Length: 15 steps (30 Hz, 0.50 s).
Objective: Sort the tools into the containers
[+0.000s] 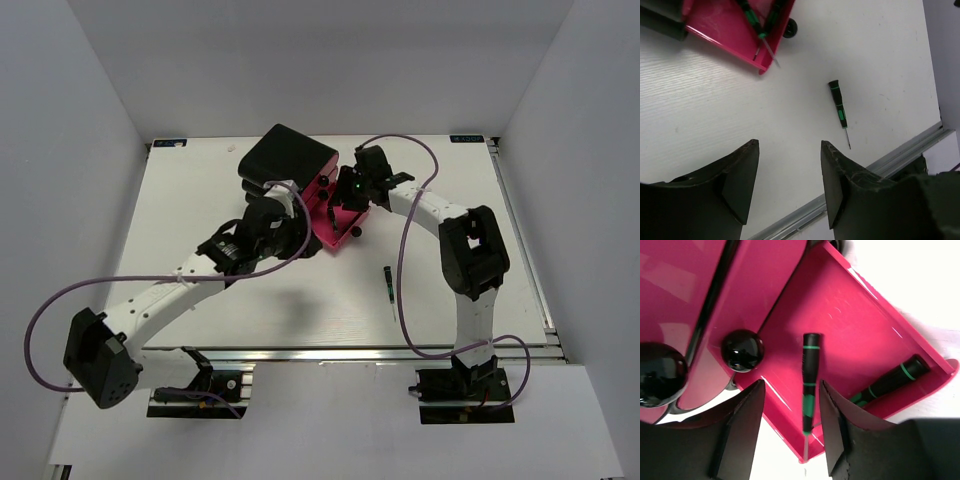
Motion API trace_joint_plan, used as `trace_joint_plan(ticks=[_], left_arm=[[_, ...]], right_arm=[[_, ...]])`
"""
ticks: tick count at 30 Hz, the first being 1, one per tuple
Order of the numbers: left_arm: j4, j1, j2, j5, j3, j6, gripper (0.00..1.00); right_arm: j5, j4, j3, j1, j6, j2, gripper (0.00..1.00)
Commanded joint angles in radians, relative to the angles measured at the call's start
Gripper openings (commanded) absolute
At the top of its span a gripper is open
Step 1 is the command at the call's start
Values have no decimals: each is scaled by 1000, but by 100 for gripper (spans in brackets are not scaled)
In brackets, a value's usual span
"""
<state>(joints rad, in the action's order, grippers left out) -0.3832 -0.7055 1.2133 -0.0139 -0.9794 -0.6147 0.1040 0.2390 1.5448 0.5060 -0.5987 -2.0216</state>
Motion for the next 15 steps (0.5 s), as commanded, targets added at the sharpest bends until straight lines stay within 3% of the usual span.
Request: trace_joint_plan(ticks=[1,3,5,6,7,8,9,10,13,14,15], left_arm=[[40,-37,57,61,-68,21,62],[56,-61,93,87,-108,30,61],[75,-78,158,112,-139,47,47],[51,-92,187,117,-166,68,38],[37,-92,245,123,-226,73,18],[50,-94,270,140,-244,79,13],[61,-94,294,155,-258,88,9],[66,-95,348,178,-292,87,7],[23,-104,499,215,-421,99,14],[-27,-112,540,213,-461,101,30],[-54,-133,581,212,-503,102,38]], right_arm=[[19,-47,40,-14,2,14,54],[52,-44,37,-29,17,44,52],[92,-32,34,-69,62,85,47],[155,-33,25,-89,89,104,36],[198,-41,12,-137,132,124,28],[247,-46,-17,-165,239,164,7],[332,-46,-38,-196,297,187,0],[364,-50,-64,-261,357,207,0],[445,-55,-227,-427,488,305,0],[457,-46,-300,-469,514,346,0],[464,-32,-331,-506,534,368,0]])
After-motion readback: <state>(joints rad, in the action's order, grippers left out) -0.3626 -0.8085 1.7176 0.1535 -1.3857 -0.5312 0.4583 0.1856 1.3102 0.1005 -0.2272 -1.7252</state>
